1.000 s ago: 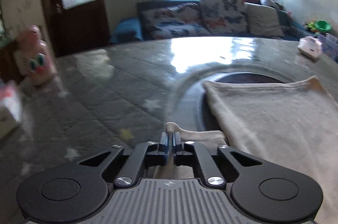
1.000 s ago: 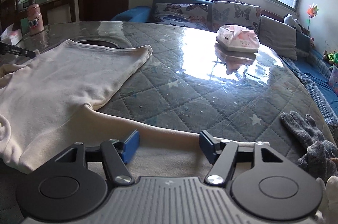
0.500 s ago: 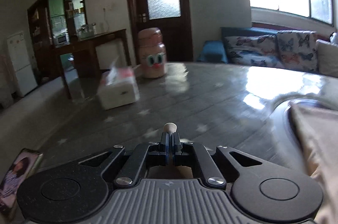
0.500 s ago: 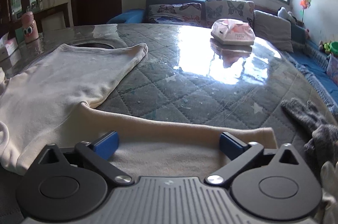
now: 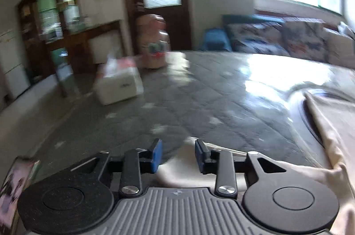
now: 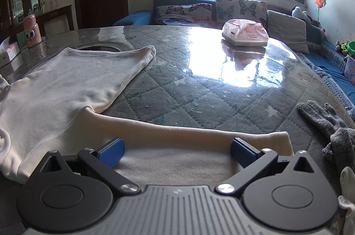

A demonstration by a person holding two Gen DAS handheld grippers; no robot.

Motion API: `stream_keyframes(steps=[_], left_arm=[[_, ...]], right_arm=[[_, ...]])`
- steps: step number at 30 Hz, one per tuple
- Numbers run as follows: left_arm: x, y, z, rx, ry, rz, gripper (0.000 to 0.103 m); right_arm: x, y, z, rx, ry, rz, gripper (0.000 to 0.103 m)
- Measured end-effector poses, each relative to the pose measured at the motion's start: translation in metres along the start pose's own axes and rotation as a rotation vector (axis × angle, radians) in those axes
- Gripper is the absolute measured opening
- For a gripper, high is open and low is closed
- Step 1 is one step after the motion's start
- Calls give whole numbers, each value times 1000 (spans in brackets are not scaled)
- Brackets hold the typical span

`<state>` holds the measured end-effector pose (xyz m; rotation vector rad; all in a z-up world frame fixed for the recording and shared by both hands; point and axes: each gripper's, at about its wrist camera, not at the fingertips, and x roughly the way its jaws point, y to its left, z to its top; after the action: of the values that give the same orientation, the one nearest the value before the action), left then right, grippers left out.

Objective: Fold clothes

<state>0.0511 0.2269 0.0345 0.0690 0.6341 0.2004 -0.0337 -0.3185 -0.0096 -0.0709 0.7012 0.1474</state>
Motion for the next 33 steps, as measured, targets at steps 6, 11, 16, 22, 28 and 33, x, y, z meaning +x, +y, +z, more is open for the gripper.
stream_keyframes(steps=[6,11,16,22,28,33], left_arm=[[29,-20,0,129,30,13,34],[41,-19,5,127,29,60,36],[43,-18,3,126,1,118,41],[11,-26,8,90,-29,55,41],[-46,-83,-13,199,-54,-172,41],[-87,-132,-37,279,-62,-349,41]], right_arm=[[0,0,-1,1,-9,1,103],[1,0,-2,-3,-11,5,103],[1,-1,-3,-3,-18,6,103],[-7,5,5,-18,-10,-7,103],[-25,40,16,-133,-53,97,103],[-23,88,20,-272,-62,203,103]])
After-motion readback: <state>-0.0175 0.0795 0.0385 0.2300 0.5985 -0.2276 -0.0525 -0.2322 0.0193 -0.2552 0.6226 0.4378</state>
